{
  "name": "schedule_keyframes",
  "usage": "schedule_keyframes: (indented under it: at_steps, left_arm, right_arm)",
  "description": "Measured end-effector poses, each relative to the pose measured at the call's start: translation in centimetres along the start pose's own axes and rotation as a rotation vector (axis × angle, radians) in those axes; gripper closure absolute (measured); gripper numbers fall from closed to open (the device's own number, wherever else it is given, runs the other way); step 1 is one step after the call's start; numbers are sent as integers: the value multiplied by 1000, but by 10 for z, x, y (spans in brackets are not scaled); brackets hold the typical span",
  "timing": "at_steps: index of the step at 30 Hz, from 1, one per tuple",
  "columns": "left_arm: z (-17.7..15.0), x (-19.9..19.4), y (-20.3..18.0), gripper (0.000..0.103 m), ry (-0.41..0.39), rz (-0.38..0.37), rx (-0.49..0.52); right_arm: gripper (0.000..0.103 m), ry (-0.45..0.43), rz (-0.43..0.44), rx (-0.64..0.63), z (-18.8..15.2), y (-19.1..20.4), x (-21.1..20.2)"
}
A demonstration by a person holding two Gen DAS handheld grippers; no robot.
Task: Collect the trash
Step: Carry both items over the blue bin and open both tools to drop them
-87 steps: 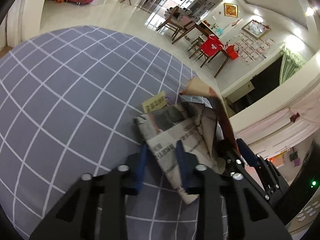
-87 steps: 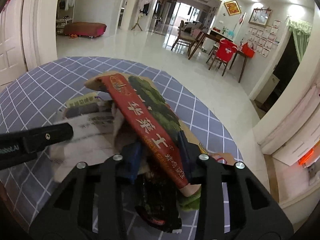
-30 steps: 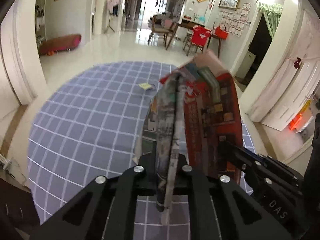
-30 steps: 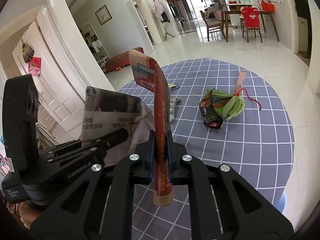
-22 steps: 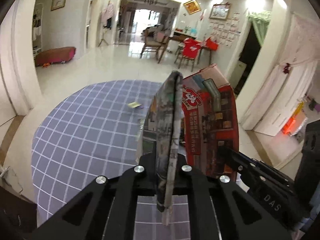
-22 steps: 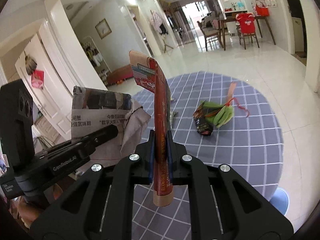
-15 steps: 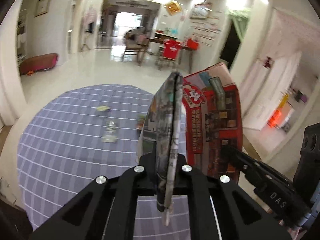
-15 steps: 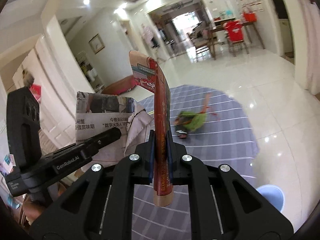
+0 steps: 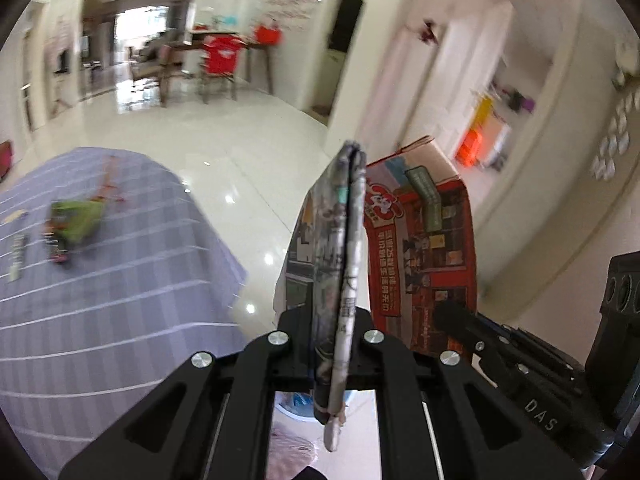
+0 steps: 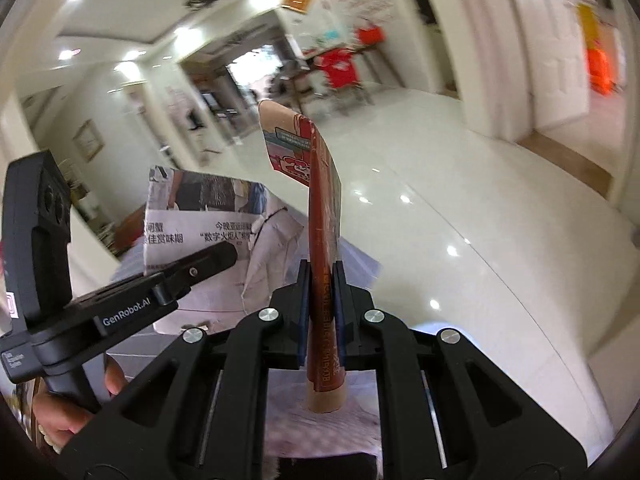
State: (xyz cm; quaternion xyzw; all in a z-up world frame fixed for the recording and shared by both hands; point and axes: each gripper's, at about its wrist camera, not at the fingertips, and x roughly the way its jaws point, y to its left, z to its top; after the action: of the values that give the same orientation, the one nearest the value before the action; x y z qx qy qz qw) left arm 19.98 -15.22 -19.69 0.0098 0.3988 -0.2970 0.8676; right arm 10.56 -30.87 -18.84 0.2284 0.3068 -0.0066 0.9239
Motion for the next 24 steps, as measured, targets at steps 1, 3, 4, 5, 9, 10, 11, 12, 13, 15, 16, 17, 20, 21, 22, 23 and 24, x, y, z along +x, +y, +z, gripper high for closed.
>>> schedule_keyframes:
  at_steps: [1,3,4,5,9,10,11,12,13,15,16,17,20,21,22,23,24]
  left_arm:
    - [-3,12,-4,96,17,-2,13]
    - [-9,38,-12,96,55,4,41]
    - [-12,48,-14,96,72,7,49]
    - [-14,58,-16,96,89,12,57]
    - [-20,93,-15,96,147,45,66]
    - [-22,101,-14,95,164,51,66]
    - [-23,108,-13,95,178,57,64]
    - [-23,113,-15,95,187,61,63]
    - [-25,119,-15,95,199,64,61]
    - [-26,126,-14,95,216,63,56]
    - [-30,127,-12,95,223,63,56]
    - [-32,130,-13,95,230,63,58]
    - [-31,137,-13,95,246,55,60]
    - [-33,138,-14,95,250,53,60]
    - [-33,139,-16,95,253,51,62]
    - [-31,141,-13,95,257,49,64]
    - [-32,143,-13,95,262,46,66]
  right_arm:
    - [92,8,-15,17,-4,-10,3]
    - [92,24,-37,67,-13,-33,10]
    - [92,30,-45,76,-16,-39,14]
    - [89,41,-54,92,-20,-50,19]
    - [69,68,-66,138,-27,-72,43]
    - [55,81,-79,143,-31,-78,52]
    - [40,88,-86,150,-34,-82,57]
    - [40,99,-92,155,-36,-86,62]
    - [40,112,-99,162,-36,-89,68]
    - [40,121,-109,167,-40,-91,72]
    - [40,120,-111,165,-40,-90,74]
    - [40,118,-116,160,-41,-89,73]
    - [40,104,-135,143,-41,-84,69]
    - [40,100,-138,139,-39,-82,68]
    - [40,97,-139,138,-38,-80,67]
    - [40,92,-140,139,-38,-80,65]
    - [40,89,-143,137,-40,-79,64]
